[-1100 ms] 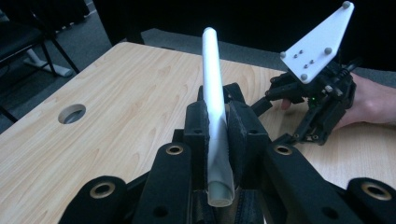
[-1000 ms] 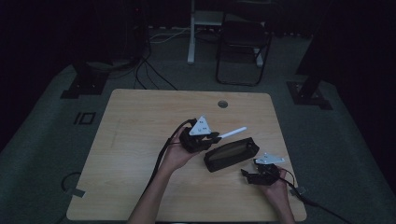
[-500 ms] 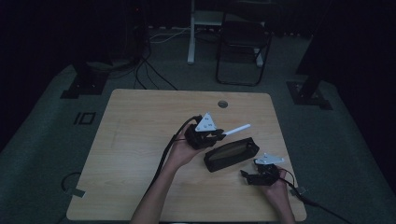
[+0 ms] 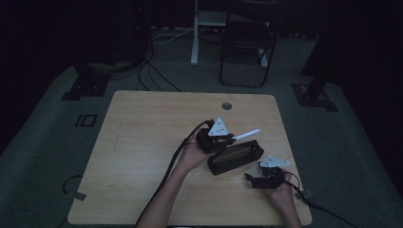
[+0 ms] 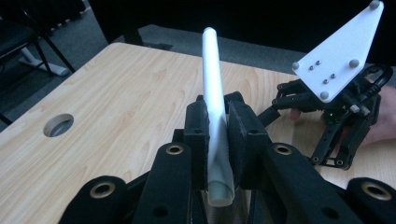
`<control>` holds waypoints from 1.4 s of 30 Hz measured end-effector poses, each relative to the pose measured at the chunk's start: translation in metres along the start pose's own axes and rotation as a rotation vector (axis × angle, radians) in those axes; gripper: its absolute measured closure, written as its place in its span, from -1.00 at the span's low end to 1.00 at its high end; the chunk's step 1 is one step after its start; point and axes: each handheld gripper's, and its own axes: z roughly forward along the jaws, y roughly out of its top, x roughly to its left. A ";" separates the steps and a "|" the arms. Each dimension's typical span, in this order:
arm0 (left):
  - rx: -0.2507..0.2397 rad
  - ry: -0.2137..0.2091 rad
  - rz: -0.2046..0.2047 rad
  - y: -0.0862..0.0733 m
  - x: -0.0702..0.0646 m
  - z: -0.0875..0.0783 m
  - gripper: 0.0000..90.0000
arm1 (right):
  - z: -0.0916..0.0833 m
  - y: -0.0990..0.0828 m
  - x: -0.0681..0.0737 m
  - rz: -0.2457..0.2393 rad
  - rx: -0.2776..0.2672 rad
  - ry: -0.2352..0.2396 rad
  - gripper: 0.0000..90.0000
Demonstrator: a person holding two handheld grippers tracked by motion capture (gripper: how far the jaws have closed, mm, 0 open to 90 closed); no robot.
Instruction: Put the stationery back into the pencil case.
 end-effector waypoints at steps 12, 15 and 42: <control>0.046 -0.008 0.006 -0.007 -0.003 0.015 0.76 | 0.000 0.000 0.000 0.001 0.000 0.001 -0.54; 0.055 -0.015 0.004 -0.010 -0.004 0.019 0.76 | 0.000 0.000 0.000 0.001 0.000 0.001 -0.54; 0.142 0.003 -0.010 -0.029 -0.009 0.041 0.22 | 0.000 0.000 0.000 -0.002 0.001 0.005 -0.54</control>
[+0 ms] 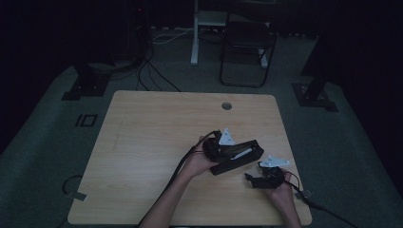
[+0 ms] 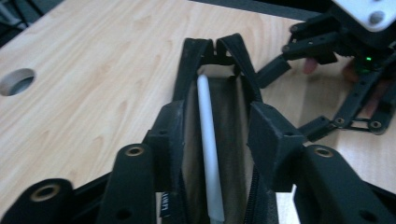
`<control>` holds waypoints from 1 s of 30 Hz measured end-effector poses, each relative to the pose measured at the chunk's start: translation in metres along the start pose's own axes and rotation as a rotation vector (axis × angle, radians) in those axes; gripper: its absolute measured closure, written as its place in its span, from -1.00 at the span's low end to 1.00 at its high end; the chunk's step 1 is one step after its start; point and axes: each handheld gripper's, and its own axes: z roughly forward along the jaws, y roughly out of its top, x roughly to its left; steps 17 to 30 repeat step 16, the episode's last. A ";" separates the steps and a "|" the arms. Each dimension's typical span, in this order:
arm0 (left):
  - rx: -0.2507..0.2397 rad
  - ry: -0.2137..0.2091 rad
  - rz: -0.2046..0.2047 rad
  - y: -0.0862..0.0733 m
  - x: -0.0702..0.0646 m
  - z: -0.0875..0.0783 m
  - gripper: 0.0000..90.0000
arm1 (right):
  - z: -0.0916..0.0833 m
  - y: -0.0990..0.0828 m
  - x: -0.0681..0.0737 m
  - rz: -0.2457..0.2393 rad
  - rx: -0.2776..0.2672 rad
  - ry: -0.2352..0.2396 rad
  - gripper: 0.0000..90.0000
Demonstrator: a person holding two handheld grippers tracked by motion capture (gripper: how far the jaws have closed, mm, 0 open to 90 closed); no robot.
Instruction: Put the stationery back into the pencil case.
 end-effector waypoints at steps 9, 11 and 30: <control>-0.040 0.076 -0.033 -0.001 0.019 -0.034 0.11 | 0.000 0.000 0.000 -0.001 -0.001 0.000 -0.54; -0.046 0.090 -0.042 -0.003 0.025 -0.042 0.11 | 0.000 0.000 0.000 -0.002 -0.001 0.000 -0.54; -0.037 0.126 -0.041 -0.008 0.035 -0.058 0.10 | 0.000 0.000 0.000 -0.002 0.000 0.000 -0.54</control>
